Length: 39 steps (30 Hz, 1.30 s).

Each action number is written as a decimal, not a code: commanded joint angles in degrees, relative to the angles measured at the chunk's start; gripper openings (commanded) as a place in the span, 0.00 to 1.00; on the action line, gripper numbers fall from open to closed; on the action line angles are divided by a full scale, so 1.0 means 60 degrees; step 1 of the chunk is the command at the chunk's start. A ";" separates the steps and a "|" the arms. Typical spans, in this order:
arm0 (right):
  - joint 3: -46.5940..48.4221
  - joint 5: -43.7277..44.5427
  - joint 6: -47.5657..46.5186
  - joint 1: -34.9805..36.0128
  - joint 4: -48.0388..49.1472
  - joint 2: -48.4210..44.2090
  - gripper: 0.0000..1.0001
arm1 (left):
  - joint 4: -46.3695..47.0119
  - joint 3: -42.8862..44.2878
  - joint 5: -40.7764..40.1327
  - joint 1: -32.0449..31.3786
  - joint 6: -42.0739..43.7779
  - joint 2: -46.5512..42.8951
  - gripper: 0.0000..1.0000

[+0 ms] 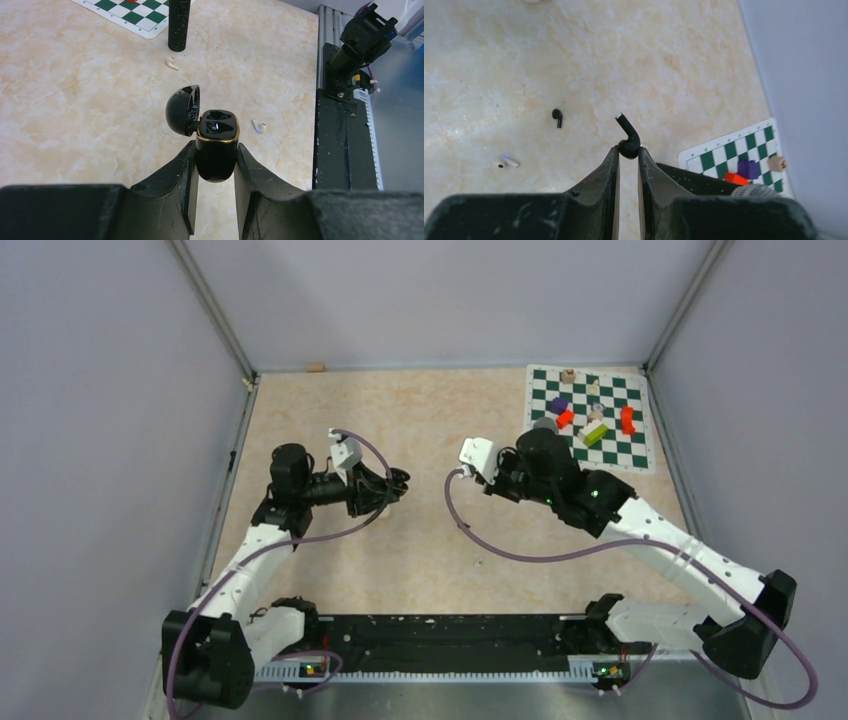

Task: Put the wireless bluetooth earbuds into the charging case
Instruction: Insert the right earbud into the right side groove of the charging case.

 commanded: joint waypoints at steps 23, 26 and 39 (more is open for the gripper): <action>0.2436 0.4429 -0.3226 0.4749 0.0479 0.2763 0.09 | -0.0399 0.0130 0.0441 -0.0304 0.0892 0.0200 0.00; 0.2550 0.4621 -0.3329 0.4905 0.0520 0.2994 0.08 | -0.0459 0.0096 0.0452 -0.0360 0.0996 0.0197 0.00; 0.2415 0.5318 -0.3982 0.5198 0.1094 0.3484 0.08 | -0.0846 0.0226 0.0829 -0.0497 0.1159 0.0161 0.00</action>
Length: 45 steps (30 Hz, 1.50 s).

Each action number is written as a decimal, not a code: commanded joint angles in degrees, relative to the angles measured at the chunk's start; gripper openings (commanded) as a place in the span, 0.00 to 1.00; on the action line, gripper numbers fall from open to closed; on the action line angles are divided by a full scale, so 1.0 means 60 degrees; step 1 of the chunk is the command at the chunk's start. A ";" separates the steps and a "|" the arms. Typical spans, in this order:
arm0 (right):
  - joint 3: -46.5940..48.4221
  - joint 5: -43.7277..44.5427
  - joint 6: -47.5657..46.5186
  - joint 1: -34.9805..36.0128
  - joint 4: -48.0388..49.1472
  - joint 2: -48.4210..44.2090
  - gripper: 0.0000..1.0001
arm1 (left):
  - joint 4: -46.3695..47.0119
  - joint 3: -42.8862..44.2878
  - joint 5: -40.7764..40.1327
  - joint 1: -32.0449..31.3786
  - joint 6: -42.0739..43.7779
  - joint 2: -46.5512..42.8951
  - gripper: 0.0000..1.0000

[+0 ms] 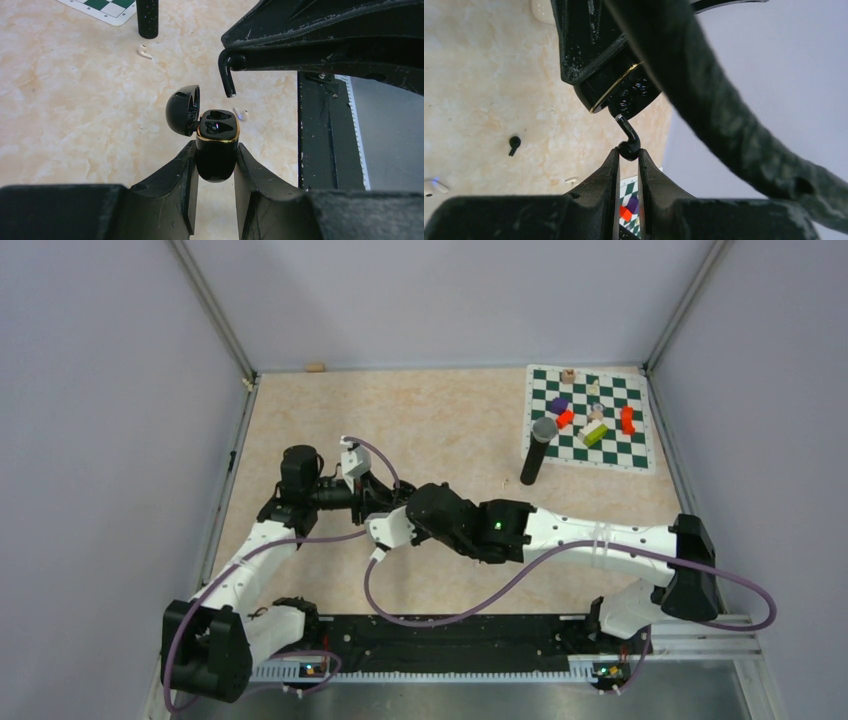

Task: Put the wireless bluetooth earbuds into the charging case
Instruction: Insert the right earbud into the right side groove of the charging case.

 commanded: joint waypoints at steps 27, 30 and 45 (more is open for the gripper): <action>-0.0350 0.0392 -0.0120 0.0334 0.0787 0.0227 0.08 | 0.0121 0.0360 0.0556 -0.0045 -0.0155 -0.0030 0.00; -0.0309 0.0428 -0.0116 0.0412 0.0802 0.0304 0.08 | 0.0122 0.0351 0.0535 -0.0045 -0.0173 -0.0034 0.00; -0.0185 0.0523 -0.0174 0.0699 0.0842 0.0546 0.08 | 0.0193 0.0351 0.0188 -0.0045 -0.0285 0.0121 0.00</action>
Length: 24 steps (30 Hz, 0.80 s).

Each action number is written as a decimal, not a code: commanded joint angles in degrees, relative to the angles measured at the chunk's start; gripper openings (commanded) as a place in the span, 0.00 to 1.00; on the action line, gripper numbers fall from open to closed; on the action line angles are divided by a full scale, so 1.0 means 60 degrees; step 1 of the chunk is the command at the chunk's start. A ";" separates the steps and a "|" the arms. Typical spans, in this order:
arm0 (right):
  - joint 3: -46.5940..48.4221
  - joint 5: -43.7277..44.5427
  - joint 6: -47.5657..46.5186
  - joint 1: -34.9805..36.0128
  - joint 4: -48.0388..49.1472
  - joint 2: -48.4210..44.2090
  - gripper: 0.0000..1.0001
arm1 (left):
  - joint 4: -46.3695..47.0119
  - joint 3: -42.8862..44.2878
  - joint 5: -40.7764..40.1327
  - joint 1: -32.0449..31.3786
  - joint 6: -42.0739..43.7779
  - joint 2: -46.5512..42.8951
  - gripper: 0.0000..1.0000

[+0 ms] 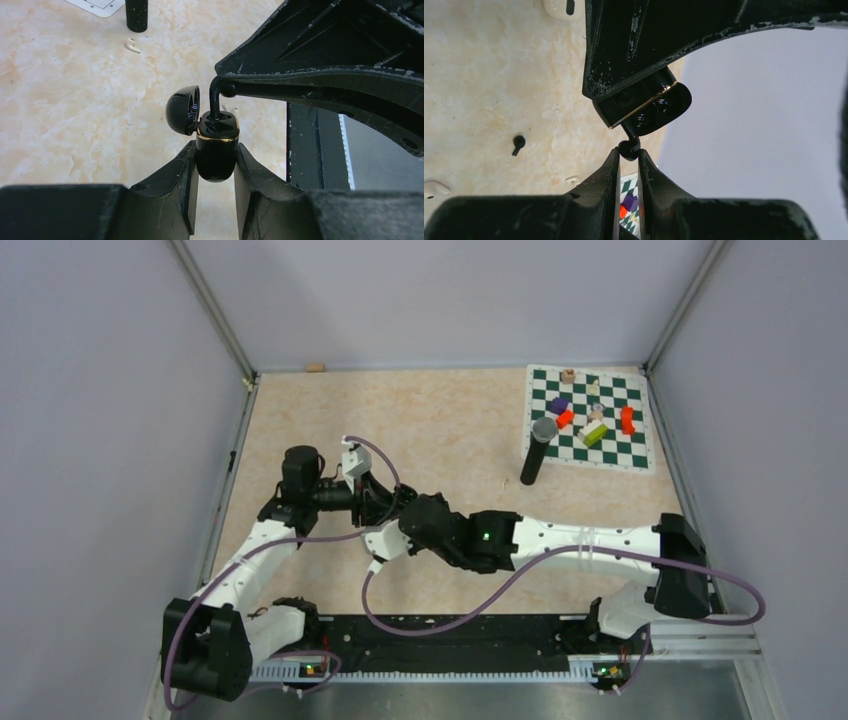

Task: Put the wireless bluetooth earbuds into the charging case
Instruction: Insert the right earbud into the right side groove of the charging case.

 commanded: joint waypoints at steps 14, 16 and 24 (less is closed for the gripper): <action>0.0510 0.0227 0.0193 0.0494 0.0438 0.0387 0.16 | 0.0836 0.0103 0.0024 -0.0038 -0.0145 -0.0114 0.00; 0.0679 0.0214 0.0264 0.0492 0.0359 0.0324 0.21 | 0.0825 0.0093 0.0036 -0.0038 -0.0114 -0.0129 0.00; 0.1381 -0.0549 0.1013 0.0455 -0.0612 0.0069 0.60 | 0.0740 0.0096 0.0188 -0.0038 0.0039 -0.0162 0.00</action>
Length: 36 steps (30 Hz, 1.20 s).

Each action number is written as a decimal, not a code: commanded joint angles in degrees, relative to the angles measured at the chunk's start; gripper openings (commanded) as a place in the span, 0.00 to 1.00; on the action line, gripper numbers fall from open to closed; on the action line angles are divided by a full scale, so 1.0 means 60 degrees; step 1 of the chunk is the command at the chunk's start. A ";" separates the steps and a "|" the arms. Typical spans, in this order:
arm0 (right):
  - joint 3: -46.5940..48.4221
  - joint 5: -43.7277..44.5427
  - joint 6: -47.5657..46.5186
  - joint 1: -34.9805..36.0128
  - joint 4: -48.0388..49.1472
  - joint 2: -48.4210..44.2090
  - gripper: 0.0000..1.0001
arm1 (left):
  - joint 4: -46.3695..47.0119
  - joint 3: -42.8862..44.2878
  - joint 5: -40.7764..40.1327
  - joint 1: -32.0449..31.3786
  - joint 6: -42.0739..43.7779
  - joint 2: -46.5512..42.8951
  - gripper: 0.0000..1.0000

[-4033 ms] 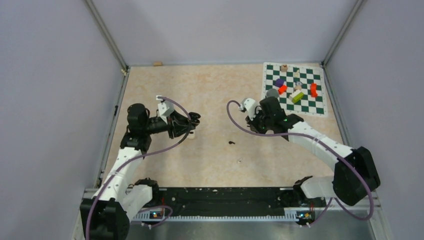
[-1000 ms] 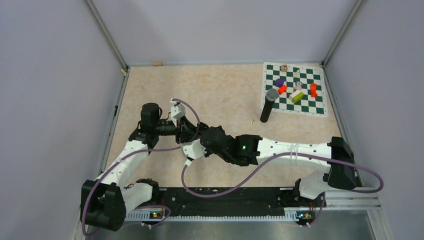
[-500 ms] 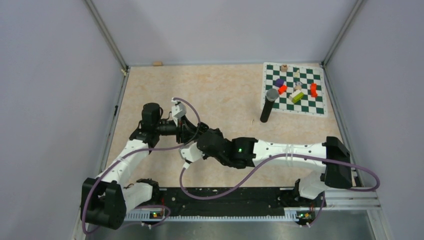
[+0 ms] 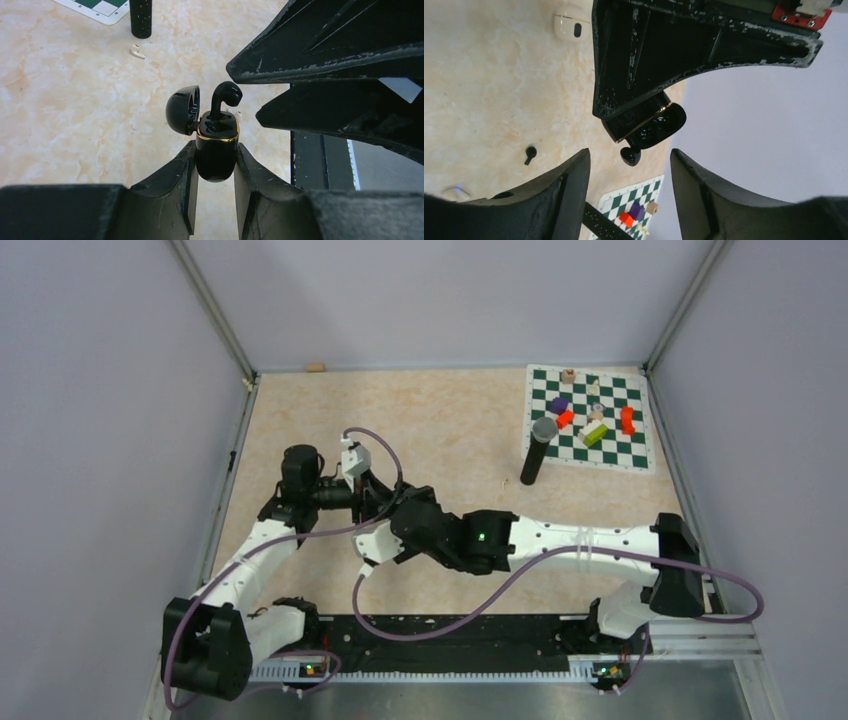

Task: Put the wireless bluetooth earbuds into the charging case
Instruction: Insert the right earbud into the right side groove of the charging case, then adjust the right earbud in the right side groove of the charging case.

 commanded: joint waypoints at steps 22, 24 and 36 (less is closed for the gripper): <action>0.2427 -0.7196 0.3138 -0.4220 -0.2570 -0.2734 0.91 | 0.0583 0.1673 0.1499 -0.0051 0.0374 -0.0129 0.00; 0.2483 -0.7569 0.3601 -0.4633 -0.2088 -0.2679 0.93 | 0.1483 0.1883 0.1565 -0.0144 -0.0485 0.0040 0.00; 0.2783 -0.9130 0.5428 -0.4894 -0.1154 -0.1924 0.94 | 1.1651 -0.1181 -0.1055 -0.0746 -0.7607 0.0255 0.00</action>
